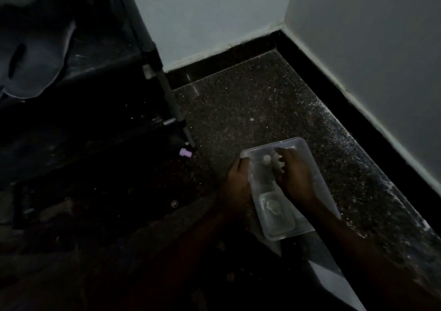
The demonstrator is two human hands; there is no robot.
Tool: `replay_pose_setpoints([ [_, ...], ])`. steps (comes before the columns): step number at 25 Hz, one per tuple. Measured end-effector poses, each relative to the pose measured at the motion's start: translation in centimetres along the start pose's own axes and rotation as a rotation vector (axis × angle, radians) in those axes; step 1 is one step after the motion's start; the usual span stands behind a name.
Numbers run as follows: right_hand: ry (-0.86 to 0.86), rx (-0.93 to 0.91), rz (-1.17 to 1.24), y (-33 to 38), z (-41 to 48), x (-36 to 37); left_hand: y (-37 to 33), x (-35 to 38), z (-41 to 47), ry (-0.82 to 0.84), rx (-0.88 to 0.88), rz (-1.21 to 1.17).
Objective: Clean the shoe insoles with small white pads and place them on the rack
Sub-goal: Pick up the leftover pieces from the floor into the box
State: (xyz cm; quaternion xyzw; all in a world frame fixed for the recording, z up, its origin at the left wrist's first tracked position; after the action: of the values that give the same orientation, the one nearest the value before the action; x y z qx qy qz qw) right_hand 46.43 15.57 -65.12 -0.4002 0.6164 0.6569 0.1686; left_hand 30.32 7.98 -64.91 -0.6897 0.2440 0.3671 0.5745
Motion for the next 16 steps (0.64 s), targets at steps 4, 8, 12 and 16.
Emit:
replay_pose_setpoints([
  [4,-0.028,-0.175,0.069,5.0,-0.8,2.6,4.7,-4.1,-4.3,-0.030,-0.071,0.039],
  [8,0.087,-0.282,0.029,9.9,-0.5,6.4,11.3,-7.5,-7.9,-0.046,-0.233,0.107],
  [12,0.208,-0.319,-0.047,13.3,0.1,9.6,16.3,-9.2,-9.7,-0.082,-0.360,0.148],
  [16,0.286,-0.315,-0.153,15.4,0.8,12.0,19.1,-8.6,-10.4,0.048,-0.411,0.158],
])
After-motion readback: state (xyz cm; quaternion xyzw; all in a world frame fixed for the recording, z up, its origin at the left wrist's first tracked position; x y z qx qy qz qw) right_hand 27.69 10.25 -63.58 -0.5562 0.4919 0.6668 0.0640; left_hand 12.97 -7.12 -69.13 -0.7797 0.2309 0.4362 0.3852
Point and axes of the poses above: each hand's wrist, its own z-axis towards the middle knuckle, its own x-axis out of the palm, y = z × x, the point moved 1 cm from there along z, towards the middle knuckle, and after that the axes turned 4 degrees about z, right-handed, at the moved point
